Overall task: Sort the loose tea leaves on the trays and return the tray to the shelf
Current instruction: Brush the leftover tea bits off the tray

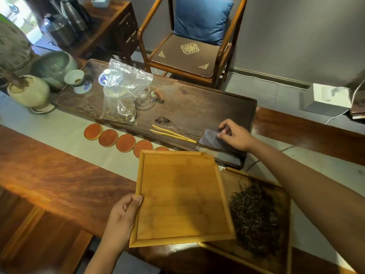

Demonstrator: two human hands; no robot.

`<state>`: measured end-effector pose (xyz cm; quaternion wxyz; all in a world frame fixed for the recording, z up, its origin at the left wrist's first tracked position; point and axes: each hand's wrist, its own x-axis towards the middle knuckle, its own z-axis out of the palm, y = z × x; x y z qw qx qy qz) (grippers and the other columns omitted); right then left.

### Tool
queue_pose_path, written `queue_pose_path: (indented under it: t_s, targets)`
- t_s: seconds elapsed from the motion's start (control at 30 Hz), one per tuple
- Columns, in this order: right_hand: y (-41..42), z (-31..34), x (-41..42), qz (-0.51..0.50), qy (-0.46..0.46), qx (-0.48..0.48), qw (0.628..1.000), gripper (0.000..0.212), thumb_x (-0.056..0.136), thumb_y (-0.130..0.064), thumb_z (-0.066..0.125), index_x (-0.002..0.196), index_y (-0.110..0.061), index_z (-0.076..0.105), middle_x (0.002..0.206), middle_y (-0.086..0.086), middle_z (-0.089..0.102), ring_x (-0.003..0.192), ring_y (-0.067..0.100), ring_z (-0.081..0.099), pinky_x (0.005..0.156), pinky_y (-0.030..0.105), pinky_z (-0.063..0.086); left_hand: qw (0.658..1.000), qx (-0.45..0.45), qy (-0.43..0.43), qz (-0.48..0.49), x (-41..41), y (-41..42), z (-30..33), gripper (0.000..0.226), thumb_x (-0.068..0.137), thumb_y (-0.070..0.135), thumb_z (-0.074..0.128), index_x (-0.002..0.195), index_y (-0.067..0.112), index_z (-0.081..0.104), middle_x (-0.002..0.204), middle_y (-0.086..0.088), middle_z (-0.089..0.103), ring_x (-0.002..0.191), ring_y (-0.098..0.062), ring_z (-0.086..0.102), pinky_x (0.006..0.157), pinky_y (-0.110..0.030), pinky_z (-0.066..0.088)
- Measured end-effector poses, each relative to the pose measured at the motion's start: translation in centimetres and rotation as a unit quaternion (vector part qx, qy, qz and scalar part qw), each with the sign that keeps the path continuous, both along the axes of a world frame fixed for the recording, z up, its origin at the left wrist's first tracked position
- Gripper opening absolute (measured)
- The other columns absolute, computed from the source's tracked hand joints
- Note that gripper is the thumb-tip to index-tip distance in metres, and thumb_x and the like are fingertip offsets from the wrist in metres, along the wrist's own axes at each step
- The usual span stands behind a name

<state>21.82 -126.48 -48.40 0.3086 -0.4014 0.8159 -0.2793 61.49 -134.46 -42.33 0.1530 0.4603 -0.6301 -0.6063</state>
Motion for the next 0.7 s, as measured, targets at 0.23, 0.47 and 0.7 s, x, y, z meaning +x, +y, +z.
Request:
queue_pose_path:
  t_s: [0.23, 0.47, 0.7]
  targets:
    - [1.1, -0.7, -0.9, -0.009, 0.027, 0.034, 0.999, 0.005, 0.088, -0.022, 0.061, 0.088, -0.026, 0.063, 0.087, -0.005, 0.066, 0.079, 0.009, 0.061, 0.059, 0.019, 0.044, 1.000, 0.024, 0.008, -0.009, -0.9, -0.2, 0.2, 0.030, 0.095, 0.016, 0.050, 0.078, -0.006, 0.059, 0.063, -0.007, 0.056, 0.056, -0.012, 0.053, 0.049, -0.017, 0.043]
    - [1.9, 0.3, 1.2, -0.103, 0.115, -0.016, 0.988, 0.012, 0.089, -0.022, 0.060, 0.099, -0.015, 0.061, 0.093, 0.002, 0.054, 0.080, 0.014, 0.053, 0.071, 0.026, 0.042, 0.999, 0.035, 0.013, -0.021, -1.9, -0.1, 0.7, 0.033, 0.094, 0.022, 0.050, 0.083, -0.008, 0.060, 0.065, -0.008, 0.058, 0.057, -0.014, 0.056, 0.050, -0.019, 0.046]
    - [12.8, 3.9, 11.6, -0.334, -0.155, -0.063, 0.928, 0.033, 0.100, -0.035, 0.037, 0.092, -0.020, 0.065, 0.088, 0.003, 0.067, 0.081, 0.015, 0.061, 0.068, 0.027, 0.044, 0.995, 0.055, 0.045, -0.067, -3.7, 0.6, 1.7, 0.037, 0.091, 0.026, 0.051, 0.084, -0.010, 0.058, 0.073, -0.012, 0.059, 0.066, -0.022, 0.056, 0.061, -0.031, 0.046]
